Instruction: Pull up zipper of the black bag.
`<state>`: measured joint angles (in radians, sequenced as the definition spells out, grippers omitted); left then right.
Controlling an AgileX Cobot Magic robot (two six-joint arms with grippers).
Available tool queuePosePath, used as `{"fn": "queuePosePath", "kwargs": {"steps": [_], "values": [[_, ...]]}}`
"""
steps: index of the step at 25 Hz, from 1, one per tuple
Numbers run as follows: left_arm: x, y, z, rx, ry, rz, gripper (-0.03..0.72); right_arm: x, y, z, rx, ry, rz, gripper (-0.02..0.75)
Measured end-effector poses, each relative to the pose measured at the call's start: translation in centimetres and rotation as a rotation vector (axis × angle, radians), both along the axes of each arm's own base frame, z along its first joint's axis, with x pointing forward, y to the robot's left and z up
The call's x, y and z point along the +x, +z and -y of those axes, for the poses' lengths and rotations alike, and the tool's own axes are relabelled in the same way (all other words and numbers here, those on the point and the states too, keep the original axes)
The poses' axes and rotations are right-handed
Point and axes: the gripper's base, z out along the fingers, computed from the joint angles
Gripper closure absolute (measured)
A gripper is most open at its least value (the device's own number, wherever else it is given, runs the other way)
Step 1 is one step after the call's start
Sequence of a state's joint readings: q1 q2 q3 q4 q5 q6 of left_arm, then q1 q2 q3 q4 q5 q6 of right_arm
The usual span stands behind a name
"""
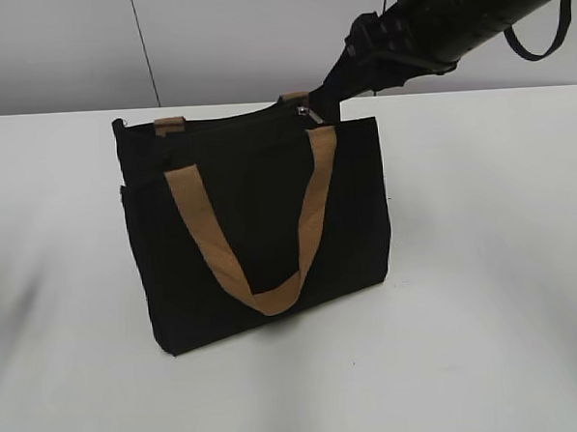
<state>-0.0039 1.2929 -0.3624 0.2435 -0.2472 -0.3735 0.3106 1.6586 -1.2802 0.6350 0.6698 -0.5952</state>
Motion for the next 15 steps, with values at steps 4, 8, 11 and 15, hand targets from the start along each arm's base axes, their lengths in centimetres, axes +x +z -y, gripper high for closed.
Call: {"fn": "queuePosePath", "kwargs": {"steps": [4,8,11,15], "values": [[0.6,0.6,0.3,0.056,-0.016,-0.114,0.177,0.3,0.0,0.9,0.011,-0.042,-0.021,0.281],[1.3,1.9,1.1,0.088,-0.012,-0.256,0.177,0.8,-0.3,3.2,0.015,-0.120,-0.078,0.281],[2.0,2.8,2.2,0.096,-0.019,-0.356,0.179,0.9,-0.6,4.9,-0.025,-0.154,-0.124,0.281],[3.5,4.3,3.6,0.086,-0.100,-0.449,0.179,0.6,-1.2,6.9,-0.102,-0.198,-0.204,0.281]]}}
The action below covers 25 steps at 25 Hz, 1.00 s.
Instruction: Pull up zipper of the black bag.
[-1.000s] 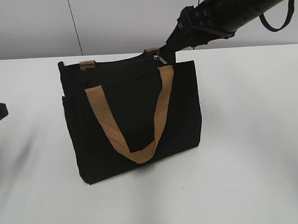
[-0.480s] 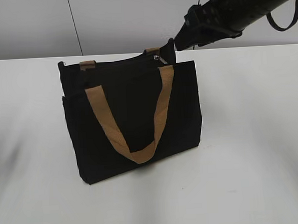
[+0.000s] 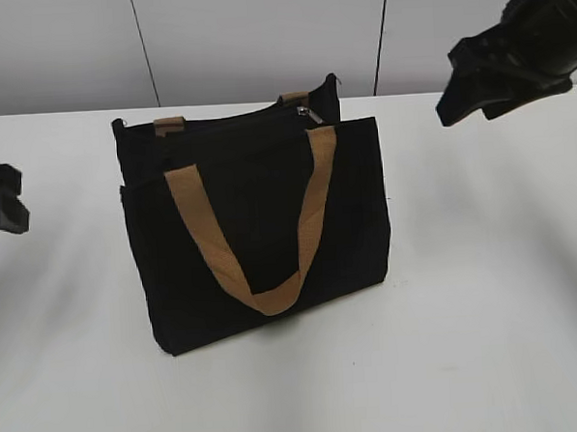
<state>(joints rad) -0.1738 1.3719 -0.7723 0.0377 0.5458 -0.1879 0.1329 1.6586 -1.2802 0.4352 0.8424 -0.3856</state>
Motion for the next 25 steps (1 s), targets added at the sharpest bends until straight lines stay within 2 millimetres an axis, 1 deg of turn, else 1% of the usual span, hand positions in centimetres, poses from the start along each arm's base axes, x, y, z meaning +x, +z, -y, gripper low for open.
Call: {"fn": "queuePosePath", "kwargs": {"steps": [4,6,9,12,14,16,19,22,25], "values": [[1.6,2.0,0.9,-0.037,-0.048,-0.047,0.179,-0.4,-0.4,2.1,-0.046,-0.047,-0.086,0.281],[2.1,2.9,1.1,-0.038,-0.059,-0.060,0.179,-0.6,-0.5,3.0,-0.050,-0.068,-0.125,0.281],[2.4,4.1,1.2,-0.040,-0.066,-0.058,0.179,-1.1,-0.4,4.3,-0.054,-0.088,-0.183,0.281],[2.5,4.9,1.2,-0.046,-0.067,-0.068,0.179,-2.2,-0.1,6.2,-0.051,-0.133,-0.278,0.281],[2.3,5.2,1.3,-0.049,-0.069,-0.108,0.179,-2.7,0.0,7.5,-0.047,-0.176,-0.329,0.281],[1.8,5.2,1.2,-0.039,-0.073,-0.168,0.179,-3.0,0.1,8.5,-0.055,-0.203,-0.338,0.281],[0.9,5.2,1.0,-0.023,-0.080,-0.251,0.179,-4.0,0.5,9.0,-0.103,-0.207,-0.328,0.281],[-0.5,6.4,0.8,-0.013,-0.087,-0.268,0.179,-6.3,1.1,8.8,-0.116,-0.206,-0.315,0.281],[-2.9,8.5,0.3,-0.015,-0.092,-0.216,0.179,-9.4,1.8,8.5,-0.118,-0.207,-0.292,0.281]]}}
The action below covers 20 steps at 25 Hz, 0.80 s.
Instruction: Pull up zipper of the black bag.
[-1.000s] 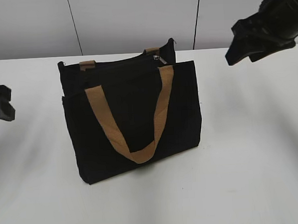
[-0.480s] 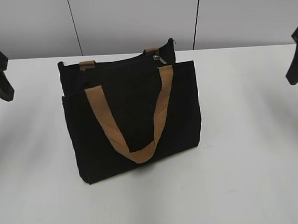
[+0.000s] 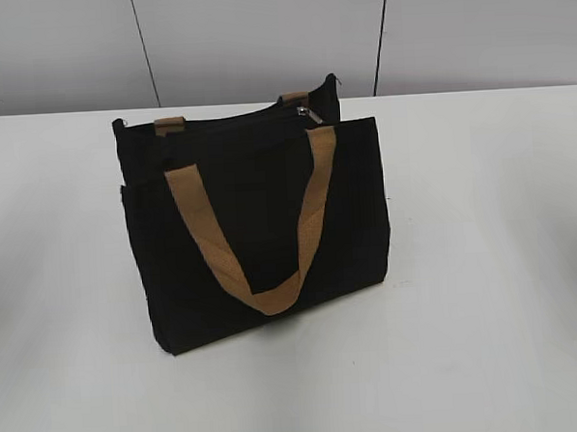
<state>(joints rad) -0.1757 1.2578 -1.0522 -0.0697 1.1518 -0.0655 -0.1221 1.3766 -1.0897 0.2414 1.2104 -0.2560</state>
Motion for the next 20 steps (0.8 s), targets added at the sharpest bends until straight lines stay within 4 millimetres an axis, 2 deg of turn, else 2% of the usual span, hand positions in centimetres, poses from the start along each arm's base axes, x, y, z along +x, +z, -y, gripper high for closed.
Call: {"fn": "queuePosePath", "kwargs": {"steps": [4,9,11,14,20], "values": [[-3.8,1.7,-0.8,0.003,-0.004,0.064,0.179,-4.7,0.8,-0.6,-0.008,0.000,0.058,0.280],[-8.5,2.3,-1.7,-0.004,-0.004,0.148,0.179,-10.9,1.6,-1.3,-0.019,-0.016,0.185,0.280],[-11.0,2.6,-2.1,-0.016,-0.003,0.223,0.179,-13.7,1.9,-1.7,-0.027,-0.020,0.274,0.280],[-13.5,2.5,-2.9,0.002,0.001,0.310,0.179,-17.3,2.3,-2.1,-0.038,-0.024,0.407,0.280],[-17.3,1.1,-3.7,-0.008,0.007,0.443,0.217,-23.3,1.1,-2.9,-0.049,-0.049,0.649,0.280]]}}
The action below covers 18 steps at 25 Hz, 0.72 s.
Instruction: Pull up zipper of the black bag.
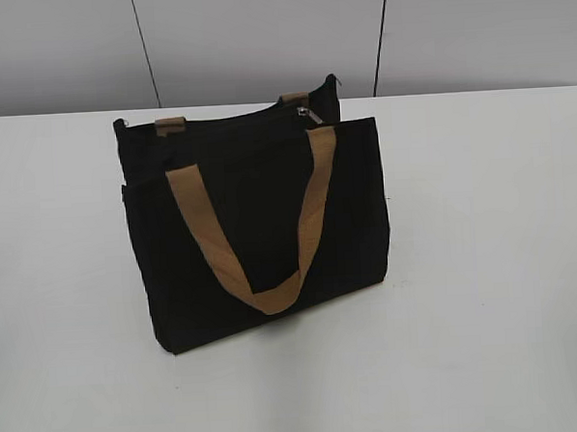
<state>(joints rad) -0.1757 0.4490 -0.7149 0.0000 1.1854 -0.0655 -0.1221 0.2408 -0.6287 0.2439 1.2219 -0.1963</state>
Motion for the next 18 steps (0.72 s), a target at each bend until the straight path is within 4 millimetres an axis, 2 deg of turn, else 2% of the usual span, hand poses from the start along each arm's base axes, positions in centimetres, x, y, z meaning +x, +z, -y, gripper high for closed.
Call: {"fn": "queuePosePath", "kwargs": {"steps": [4,6,14,18], "values": [[-2.0,-0.5,-0.3,-0.025,-0.003,0.109,0.240,-2.9,-1.3,-0.4,-0.026,0.006,0.146,0.280],[-2.9,-0.7,-0.4,-0.036,-0.004,0.158,0.246,-3.5,-1.8,-0.4,-0.036,0.012,0.173,0.280],[-6.6,-1.8,-0.9,-0.098,-0.018,0.366,0.258,-3.5,-2.1,-0.4,-0.107,0.065,0.183,0.280],[-6.8,-2.7,-0.8,-0.109,-0.022,0.387,0.267,-2.5,-2.6,-0.2,-0.118,0.053,0.231,0.280]]}}
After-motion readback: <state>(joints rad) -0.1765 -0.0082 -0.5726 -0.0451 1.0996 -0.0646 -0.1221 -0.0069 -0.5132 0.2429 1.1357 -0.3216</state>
